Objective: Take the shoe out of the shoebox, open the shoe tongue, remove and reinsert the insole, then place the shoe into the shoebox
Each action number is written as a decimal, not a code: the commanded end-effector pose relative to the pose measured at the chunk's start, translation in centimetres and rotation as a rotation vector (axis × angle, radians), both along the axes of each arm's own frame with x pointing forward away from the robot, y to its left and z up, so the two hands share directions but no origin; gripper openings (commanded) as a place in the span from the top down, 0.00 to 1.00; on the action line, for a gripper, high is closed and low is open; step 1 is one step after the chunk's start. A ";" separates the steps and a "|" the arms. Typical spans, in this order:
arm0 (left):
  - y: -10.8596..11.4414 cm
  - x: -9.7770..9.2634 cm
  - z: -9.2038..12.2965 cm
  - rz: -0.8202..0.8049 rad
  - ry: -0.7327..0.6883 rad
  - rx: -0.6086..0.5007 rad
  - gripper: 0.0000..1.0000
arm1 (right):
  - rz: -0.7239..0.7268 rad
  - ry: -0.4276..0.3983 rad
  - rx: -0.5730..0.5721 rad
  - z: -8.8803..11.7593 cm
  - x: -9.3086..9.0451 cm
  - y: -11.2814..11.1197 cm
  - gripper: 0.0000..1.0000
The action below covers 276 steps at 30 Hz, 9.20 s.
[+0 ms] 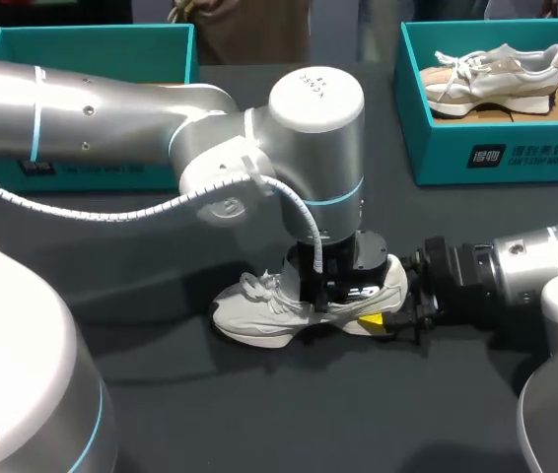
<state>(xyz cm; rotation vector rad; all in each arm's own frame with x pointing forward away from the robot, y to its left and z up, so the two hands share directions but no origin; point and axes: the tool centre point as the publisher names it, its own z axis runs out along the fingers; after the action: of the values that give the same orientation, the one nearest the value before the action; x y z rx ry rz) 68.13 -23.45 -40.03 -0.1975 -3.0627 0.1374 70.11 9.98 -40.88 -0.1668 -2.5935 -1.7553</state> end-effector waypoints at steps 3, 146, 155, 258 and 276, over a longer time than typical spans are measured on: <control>-0.8 0.0 -1.7 0.018 -0.076 0.014 0.67 | 0.000 0.001 -0.003 0.2 0.1 0.1 1.00; -6.4 3.5 7.3 0.360 -0.287 -0.602 1.00 | 0.000 0.001 -0.003 0.2 0.1 0.1 1.00; -6.0 3.3 7.0 0.360 -0.284 -0.638 0.52 | 0.000 0.001 -0.003 0.2 0.1 0.1 1.00; -3.1 -0.8 31.9 0.234 0.411 -0.928 1.00 | 0.000 0.001 -0.003 0.2 0.1 0.1 1.00; 0.3 -3.6 35.8 0.390 0.342 -1.296 1.00 | 0.000 0.001 -0.003 0.2 0.1 0.1 1.00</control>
<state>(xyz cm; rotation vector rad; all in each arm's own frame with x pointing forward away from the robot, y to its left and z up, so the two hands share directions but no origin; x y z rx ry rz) 65.35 -23.79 -3.73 0.2862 -2.2675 1.6779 70.25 9.98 -40.75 -0.1670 -2.5923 -1.7570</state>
